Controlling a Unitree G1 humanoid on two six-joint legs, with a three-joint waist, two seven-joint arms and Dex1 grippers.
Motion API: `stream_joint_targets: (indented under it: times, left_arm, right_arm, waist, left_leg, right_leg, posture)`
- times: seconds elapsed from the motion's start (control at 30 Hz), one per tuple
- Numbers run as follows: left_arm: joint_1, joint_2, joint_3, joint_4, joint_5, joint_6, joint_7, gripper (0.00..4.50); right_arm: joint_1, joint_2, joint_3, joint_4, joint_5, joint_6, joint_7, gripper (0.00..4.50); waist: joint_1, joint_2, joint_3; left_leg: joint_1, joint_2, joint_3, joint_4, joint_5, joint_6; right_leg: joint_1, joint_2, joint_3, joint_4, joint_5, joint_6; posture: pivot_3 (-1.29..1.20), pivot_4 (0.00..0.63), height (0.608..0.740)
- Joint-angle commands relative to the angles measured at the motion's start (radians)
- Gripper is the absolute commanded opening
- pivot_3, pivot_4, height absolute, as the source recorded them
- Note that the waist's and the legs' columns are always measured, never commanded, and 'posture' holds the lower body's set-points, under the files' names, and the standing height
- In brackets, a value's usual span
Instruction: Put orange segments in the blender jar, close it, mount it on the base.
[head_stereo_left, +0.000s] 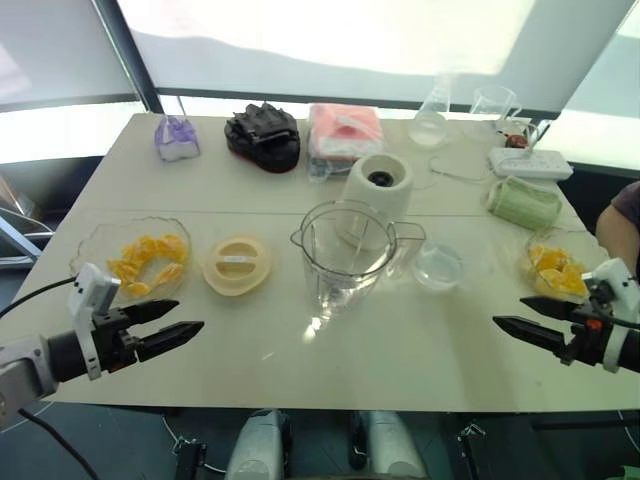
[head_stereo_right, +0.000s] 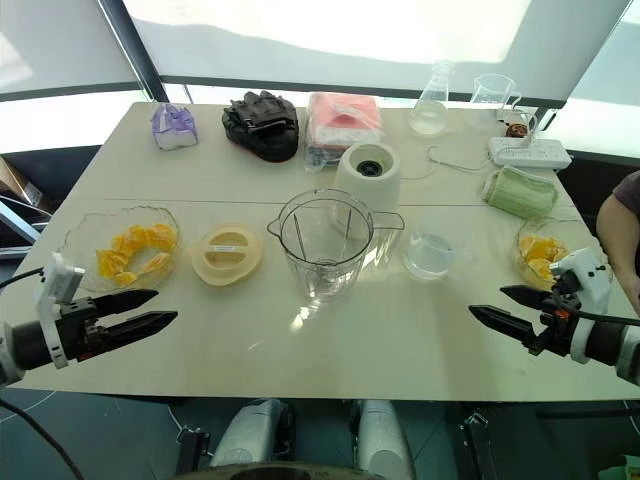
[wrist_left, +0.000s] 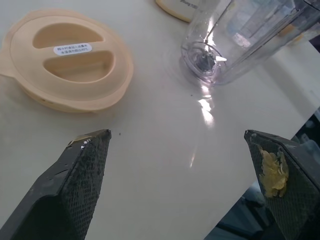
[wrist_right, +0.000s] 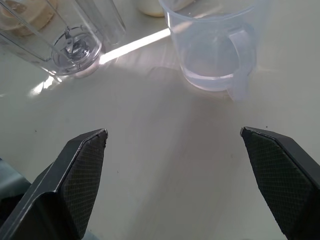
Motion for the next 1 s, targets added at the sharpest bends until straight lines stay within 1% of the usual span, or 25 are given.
stream_joint_targets:
  times: [0.03, 0.33, 0.47, 0.57, 0.7, 0.77, 0.83, 0.87, 1.0]
  left_arm:
    - [-0.010, -0.006, 0.004, -0.003, -0.001, -0.024, 0.002, 4.45]
    - [-0.017, -0.007, -0.010, 0.003, 0.006, -0.037, 0.002, 4.45]
    - [-0.037, -0.003, -0.006, 0.021, 0.029, -0.058, 0.008, 4.45]
    - [-0.093, 0.021, 0.004, 0.081, 0.070, -0.097, 0.010, 4.45]
    - [-0.191, 0.092, -0.002, 0.213, 0.125, -0.148, -0.037, 4.45]
    - [-0.231, 0.125, -0.026, 0.289, 0.167, -0.191, -0.070, 4.45]
    - [-0.267, 0.147, -0.048, 0.348, 0.198, -0.224, -0.092, 4.45]
    - [-0.299, 0.156, -0.067, 0.390, 0.223, -0.246, -0.094, 4.45]
    - [-0.465, 0.164, -0.201, 0.619, 0.416, -0.408, -0.041, 4.45]
  right_arm:
    - [-0.001, -0.003, -0.020, 0.003, -0.006, -0.029, 0.013, 4.50]
    - [0.000, -0.003, -0.011, 0.023, -0.028, -0.061, 0.023, 4.50]
    - [-0.033, -0.006, -0.026, 0.012, -0.013, -0.055, 0.014, 4.50]
    - [-0.100, -0.059, -0.044, -0.090, 0.059, 0.002, 0.016, 4.50]
    - [-0.332, -0.152, -0.087, -0.166, 0.289, 0.131, -0.034, 4.50]
    - [-0.401, -0.183, -0.091, -0.184, 0.369, 0.169, -0.049, 4.50]
    - [-0.437, -0.199, -0.090, -0.199, 0.427, 0.195, -0.066, 4.50]
    - [-0.458, -0.207, -0.082, -0.211, 0.462, 0.201, -0.073, 4.50]
    - [-0.577, -0.229, 0.003, -0.262, 0.603, 0.195, -0.127, 4.50]
  waist:
    - [0.000, 0.000, 0.000]
    - [0.000, 0.000, 0.000]
    - [0.000, 0.000, 0.000]
    - [-0.001, 0.000, 0.000]
    - [-0.002, 0.002, 0.001]
    - [0.000, 0.001, 0.001]
    - [0.003, 0.001, 0.001]
    - [0.004, 0.001, 0.001]
    - [0.001, 0.001, 0.001]
  left_leg:
    - [0.000, 0.000, 0.000, 0.000, 0.000, 0.000]
    - [0.000, 0.000, 0.000, 0.000, 0.000, 0.000]
    - [0.000, 0.000, 0.000, 0.000, 0.000, 0.000]
    - [0.000, 0.000, 0.000, 0.000, 0.000, 0.000]
    - [0.002, 0.000, -0.001, 0.000, 0.000, 0.000]
    - [0.002, 0.001, -0.001, 0.000, 0.000, 0.000]
    - [0.001, 0.002, -0.001, -0.001, 0.000, 0.000]
    - [-0.001, 0.002, -0.001, -0.001, 0.000, 0.000]
    - [-0.003, 0.000, 0.000, -0.001, 0.000, 0.000]
  right_leg:
    - [0.000, 0.000, 0.000, 0.000, 0.000, 0.000]
    - [0.000, 0.000, 0.000, 0.000, 0.000, 0.000]
    - [0.000, 0.000, 0.000, 0.000, 0.000, 0.000]
    - [0.000, 0.000, 0.000, 0.001, 0.000, 0.000]
    - [-0.001, 0.002, 0.001, 0.002, 0.000, 0.000]
    - [-0.002, 0.003, 0.000, 0.002, 0.001, -0.002]
    - [-0.002, 0.004, 0.000, 0.001, 0.002, -0.004]
    - [-0.002, 0.004, -0.001, 0.000, 0.002, -0.004]
    - [-0.003, 0.001, 0.000, -0.002, 0.002, -0.003]
  posture:
    - [0.00, 0.150, 0.740]
    - [0.00, 0.150, 0.740]
    - [0.00, 0.150, 0.740]
    - [0.00, 0.150, 0.740]
    - [0.00, 0.150, 0.740]
    - [0.00, 0.150, 0.740]
    - [0.00, 0.150, 0.740]
    - [0.00, 0.150, 0.740]
    - [0.00, 0.150, 0.740]
